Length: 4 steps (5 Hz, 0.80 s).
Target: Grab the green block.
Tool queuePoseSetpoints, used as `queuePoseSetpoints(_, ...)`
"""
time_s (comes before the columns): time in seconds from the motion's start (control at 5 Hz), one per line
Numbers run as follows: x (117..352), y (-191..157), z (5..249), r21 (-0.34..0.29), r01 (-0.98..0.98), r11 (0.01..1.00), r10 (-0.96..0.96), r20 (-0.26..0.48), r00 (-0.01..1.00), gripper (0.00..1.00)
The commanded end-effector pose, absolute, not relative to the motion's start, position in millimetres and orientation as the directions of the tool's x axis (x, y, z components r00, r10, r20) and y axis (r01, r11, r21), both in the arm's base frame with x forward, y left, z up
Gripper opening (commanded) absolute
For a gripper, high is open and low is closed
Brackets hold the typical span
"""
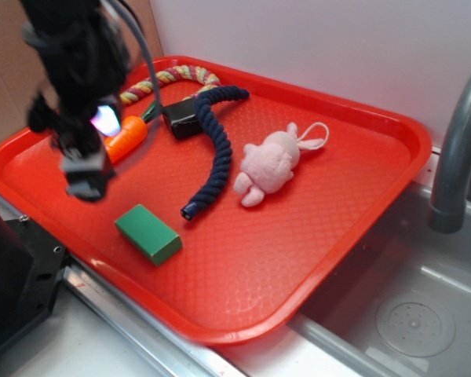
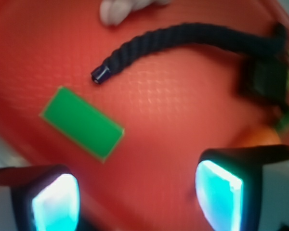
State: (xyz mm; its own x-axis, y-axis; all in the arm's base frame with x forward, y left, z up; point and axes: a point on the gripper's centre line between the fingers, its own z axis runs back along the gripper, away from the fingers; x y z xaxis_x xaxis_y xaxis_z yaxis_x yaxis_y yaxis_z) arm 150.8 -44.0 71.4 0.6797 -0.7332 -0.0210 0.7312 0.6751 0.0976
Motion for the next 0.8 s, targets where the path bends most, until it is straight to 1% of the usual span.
queuePoseSetpoints(0.0,158.6,-74.0,27.7,0.042,0.883,0.467,-0.884,0.036,0.466,1.00)
queuePoseSetpoints(0.2,147.8,-81.1,34.4,0.009,0.881,0.474,-0.879,0.066,0.472,1.00)
queuePoseSetpoints(0.4,137.4,-83.8,49.2,0.004,0.877,0.480,-0.873,0.095,0.478,1.00)
queuePoseSetpoints(0.6,131.0,-83.6,51.5,0.009,0.877,0.480,-0.874,0.086,0.478,1.00)
